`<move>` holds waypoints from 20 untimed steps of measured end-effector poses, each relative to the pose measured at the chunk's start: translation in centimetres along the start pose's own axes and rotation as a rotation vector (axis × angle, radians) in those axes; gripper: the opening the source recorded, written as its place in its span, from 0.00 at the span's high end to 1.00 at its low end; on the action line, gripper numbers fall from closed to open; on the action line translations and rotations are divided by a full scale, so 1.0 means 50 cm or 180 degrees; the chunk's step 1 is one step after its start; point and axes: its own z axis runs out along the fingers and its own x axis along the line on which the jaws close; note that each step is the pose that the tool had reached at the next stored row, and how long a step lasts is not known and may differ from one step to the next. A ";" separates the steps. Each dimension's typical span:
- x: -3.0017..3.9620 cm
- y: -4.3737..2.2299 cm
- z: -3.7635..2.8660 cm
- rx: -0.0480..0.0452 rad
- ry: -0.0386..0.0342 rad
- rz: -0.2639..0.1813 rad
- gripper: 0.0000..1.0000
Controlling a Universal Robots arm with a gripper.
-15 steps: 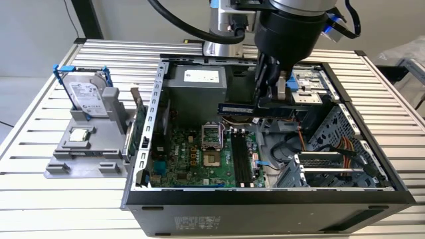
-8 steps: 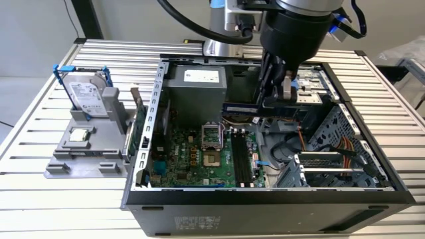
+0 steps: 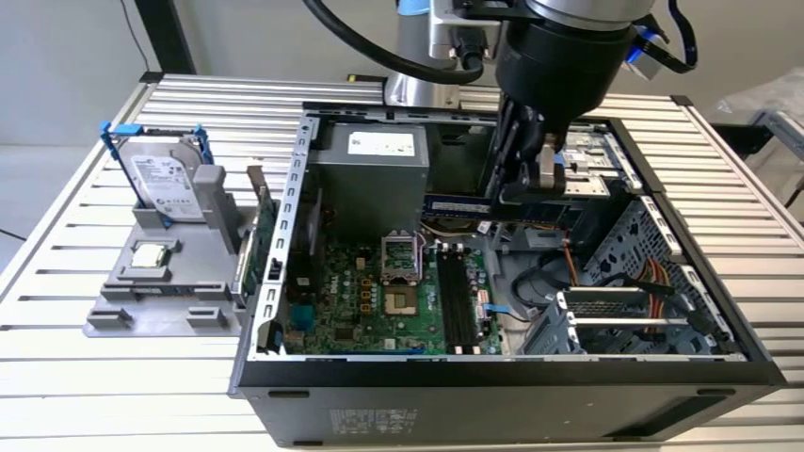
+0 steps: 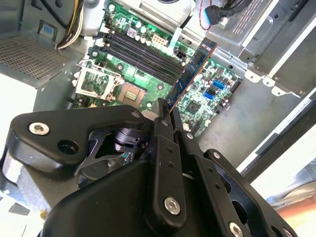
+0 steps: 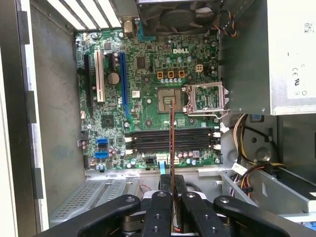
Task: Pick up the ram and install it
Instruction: 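Pick up the ram and move it above insertion slot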
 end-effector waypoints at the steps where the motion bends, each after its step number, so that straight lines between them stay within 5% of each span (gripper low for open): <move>1: 0.000 0.000 0.000 0.0000 0.0000 0.0000 1.00; 9: 0.000 -0.001 0.000 0.0000 0.0000 0.0022 1.00; 20: 0.000 -0.001 0.000 -0.0002 -0.0003 0.0280 1.00</move>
